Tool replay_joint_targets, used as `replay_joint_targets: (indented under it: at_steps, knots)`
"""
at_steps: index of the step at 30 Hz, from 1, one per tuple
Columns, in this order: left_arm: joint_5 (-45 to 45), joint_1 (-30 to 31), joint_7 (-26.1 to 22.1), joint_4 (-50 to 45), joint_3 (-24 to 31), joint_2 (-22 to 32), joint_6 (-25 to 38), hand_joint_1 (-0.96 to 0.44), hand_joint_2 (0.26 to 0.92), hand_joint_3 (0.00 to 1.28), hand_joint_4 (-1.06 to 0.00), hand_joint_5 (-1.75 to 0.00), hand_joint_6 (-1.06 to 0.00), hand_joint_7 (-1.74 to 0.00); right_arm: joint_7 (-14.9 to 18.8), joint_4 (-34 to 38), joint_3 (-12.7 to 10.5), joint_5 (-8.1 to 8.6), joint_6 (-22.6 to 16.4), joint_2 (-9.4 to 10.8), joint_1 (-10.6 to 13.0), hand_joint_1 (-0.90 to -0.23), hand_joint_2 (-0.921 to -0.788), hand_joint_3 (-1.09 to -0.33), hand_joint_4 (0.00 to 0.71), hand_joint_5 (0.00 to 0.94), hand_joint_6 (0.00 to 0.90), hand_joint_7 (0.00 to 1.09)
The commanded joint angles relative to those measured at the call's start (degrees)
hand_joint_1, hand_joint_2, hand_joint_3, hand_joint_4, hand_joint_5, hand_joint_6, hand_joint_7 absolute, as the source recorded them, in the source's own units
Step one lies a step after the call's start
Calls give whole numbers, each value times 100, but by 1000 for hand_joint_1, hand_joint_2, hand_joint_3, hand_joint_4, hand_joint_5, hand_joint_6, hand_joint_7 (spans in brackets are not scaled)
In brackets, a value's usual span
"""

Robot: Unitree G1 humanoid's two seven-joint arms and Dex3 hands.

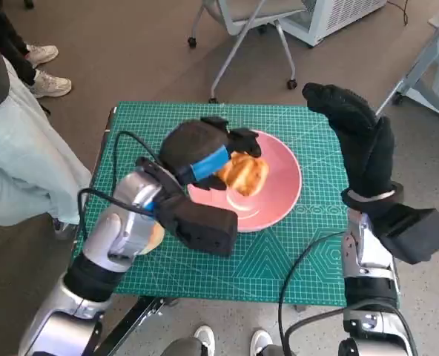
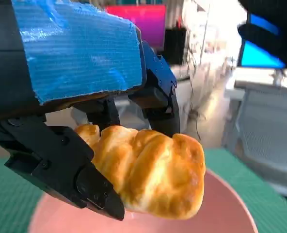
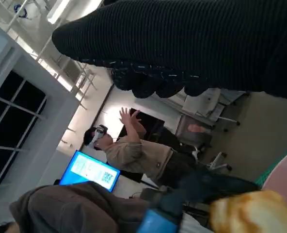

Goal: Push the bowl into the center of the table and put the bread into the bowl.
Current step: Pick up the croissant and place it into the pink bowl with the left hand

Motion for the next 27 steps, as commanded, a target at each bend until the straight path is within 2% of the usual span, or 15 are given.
replay_joint_targets:
  at_steps: [1,5,13,20,27]
  knots:
    - [67,-30,-237,38,-107,24,16,-77,785,14,-460,-115,-473,-71,34,33,-26,8,30,-37,178,-671,-921,-781,177,2,2,581]
    - [63,-37,-386,24,-116,124,-58,-152,781,11,-367,-24,-435,-15,6,2,-23,-13,37,-17,192,-673,-921,-780,177,2,5,582]
    - [-436,144,-744,-327,223,287,-107,-183,777,5,-273,-1,-389,0,-64,-34,6,-70,59,36,208,-673,-921,-782,174,0,6,585]
    - [-872,436,-940,-817,661,644,-258,-145,757,0,-242,0,-369,0,-103,-70,31,-90,64,58,249,-669,-921,-783,174,0,5,587]
    - [-1342,846,-1246,-1353,1303,1322,-552,-110,731,0,-231,0,-363,0,-103,-123,38,-62,84,50,305,-668,-921,-782,174,0,5,588]
